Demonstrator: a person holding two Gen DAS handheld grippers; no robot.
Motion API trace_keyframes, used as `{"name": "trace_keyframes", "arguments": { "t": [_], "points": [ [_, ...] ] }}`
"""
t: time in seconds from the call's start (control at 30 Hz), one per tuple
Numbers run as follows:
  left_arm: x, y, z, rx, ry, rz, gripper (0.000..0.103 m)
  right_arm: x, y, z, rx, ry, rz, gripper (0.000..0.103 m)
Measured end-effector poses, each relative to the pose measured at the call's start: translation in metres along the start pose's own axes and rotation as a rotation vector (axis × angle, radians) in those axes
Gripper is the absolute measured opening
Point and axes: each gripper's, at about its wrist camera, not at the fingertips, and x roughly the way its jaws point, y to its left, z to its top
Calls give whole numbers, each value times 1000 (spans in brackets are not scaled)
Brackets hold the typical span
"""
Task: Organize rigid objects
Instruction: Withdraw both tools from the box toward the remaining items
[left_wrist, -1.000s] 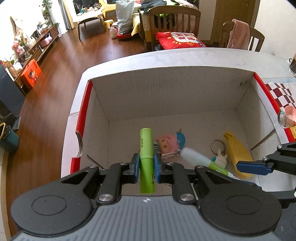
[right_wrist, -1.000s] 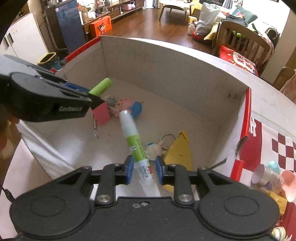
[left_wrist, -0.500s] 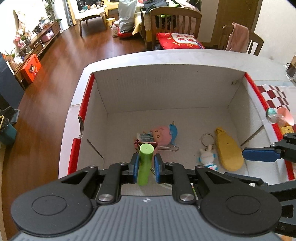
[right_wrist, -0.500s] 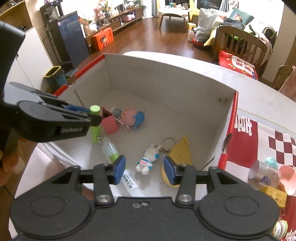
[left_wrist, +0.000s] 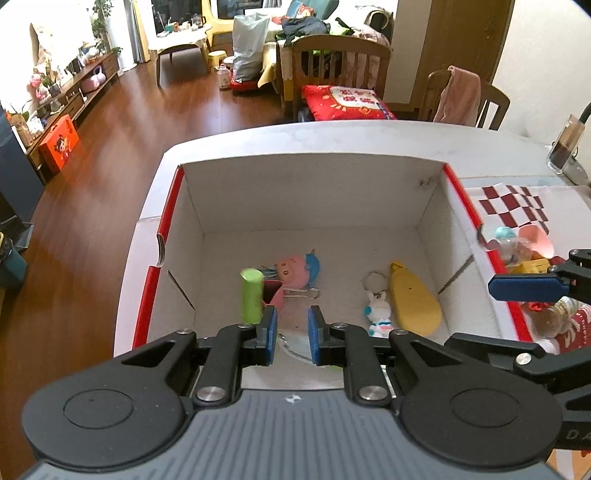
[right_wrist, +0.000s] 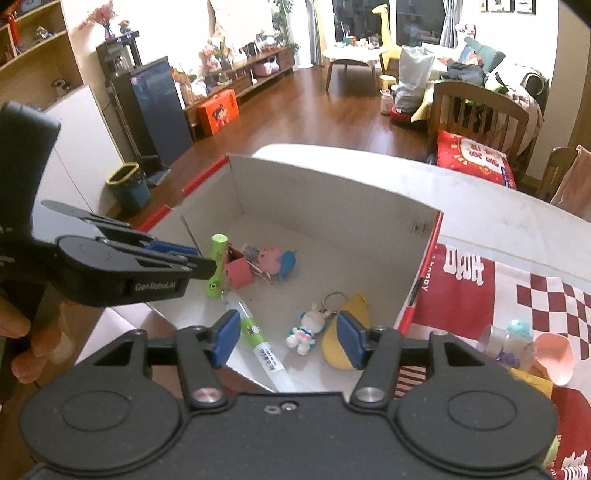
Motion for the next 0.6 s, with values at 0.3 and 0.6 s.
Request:
{"name": "trace_keyframes", "arguments": {
  "t": [0.3,0.6],
  "points": [
    [-23,-15,-1,-12,-43,-9,17,-41,-18,-8,-3,-77,33,71],
    [-46,-49,-7,-14,-92,-37,17,-86,-51,-35,0,-143,52,84]
  ]
}}
